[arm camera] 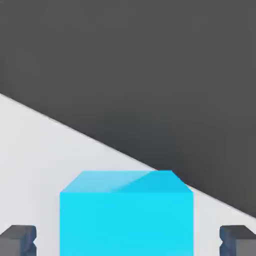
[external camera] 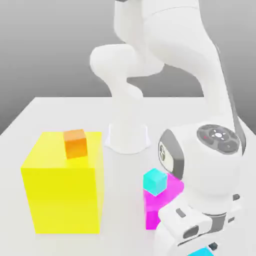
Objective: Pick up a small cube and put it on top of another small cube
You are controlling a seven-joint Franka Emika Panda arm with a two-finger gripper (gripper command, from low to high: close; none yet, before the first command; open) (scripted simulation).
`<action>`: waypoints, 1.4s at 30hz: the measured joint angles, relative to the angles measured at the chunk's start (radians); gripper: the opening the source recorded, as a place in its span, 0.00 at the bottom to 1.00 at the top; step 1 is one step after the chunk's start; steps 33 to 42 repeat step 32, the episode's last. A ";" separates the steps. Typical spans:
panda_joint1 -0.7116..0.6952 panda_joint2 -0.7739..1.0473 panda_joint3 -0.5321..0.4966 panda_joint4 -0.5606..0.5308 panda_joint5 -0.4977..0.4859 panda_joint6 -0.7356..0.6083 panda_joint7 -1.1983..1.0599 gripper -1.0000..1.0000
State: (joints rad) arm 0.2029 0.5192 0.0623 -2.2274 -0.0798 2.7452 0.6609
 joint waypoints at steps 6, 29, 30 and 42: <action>-0.003 -0.024 0.004 -0.005 0.002 -0.020 -0.002 0.00; 0.053 -0.537 0.087 -0.387 0.087 -0.149 -0.184 1.00; 0.052 -0.537 0.087 -0.387 0.087 -0.149 -0.184 1.00; 0.052 -0.537 0.087 -0.387 0.087 -0.149 -0.184 1.00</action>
